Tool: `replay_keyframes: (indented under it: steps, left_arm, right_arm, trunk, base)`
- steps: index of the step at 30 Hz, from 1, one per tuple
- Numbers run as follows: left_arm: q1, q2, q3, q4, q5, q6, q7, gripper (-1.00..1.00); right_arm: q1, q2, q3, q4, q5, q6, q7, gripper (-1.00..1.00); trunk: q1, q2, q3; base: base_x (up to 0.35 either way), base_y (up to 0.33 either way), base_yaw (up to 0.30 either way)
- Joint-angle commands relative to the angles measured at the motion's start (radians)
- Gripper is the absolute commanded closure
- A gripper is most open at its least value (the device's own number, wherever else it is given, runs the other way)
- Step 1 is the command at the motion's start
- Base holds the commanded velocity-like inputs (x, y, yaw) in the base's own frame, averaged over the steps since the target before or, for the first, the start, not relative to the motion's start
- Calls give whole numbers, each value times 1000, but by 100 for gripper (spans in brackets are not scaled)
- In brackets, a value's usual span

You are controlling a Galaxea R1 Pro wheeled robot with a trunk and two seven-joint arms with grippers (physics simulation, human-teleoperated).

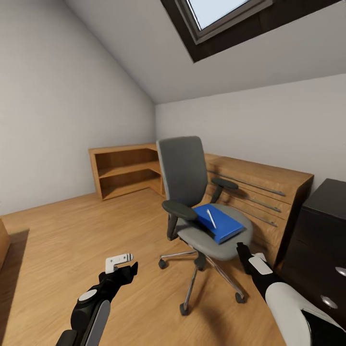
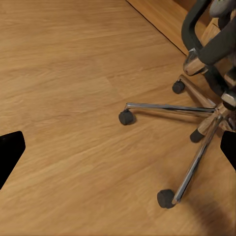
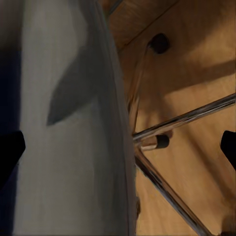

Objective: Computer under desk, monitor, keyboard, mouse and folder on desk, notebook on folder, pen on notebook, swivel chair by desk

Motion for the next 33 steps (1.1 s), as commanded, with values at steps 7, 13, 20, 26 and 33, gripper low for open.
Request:
replay_keyframes:
  steps: [7,13,20,26,33]
  left_arm:
    - [0,1,-1,0,9,5,8,-100]
    - [0,1,-1,0,9,5,8,-100]
    - [0,1,0,0,9,5,8,-100]
    - [0,1,1,0,9,5,8,-100]
    - [0,1,1,0,9,5,8,-100]
  right_arm:
    - [0,0,2,-1,-10,0,-4,-100]
    - [0,1,2,0,-10,0,-4,-100]
    - [0,8,3,-1,-9,-1,-4,-100]
    - [0,9,3,-1,-10,-1,-4,-100]
    - [0,9,3,-2,-10,-1,-4,-100]
  trunk:
    - [0,0,-1]
    - [0,0,-1]
    - [0,0,-1]
    - [0,0,-1]
    - [0,0,-1]
  base:
    - [127,-41,0]
    - [6,-1,0]
    - [0,0,174]
    - [0,0,250]
    - [0,0,135]
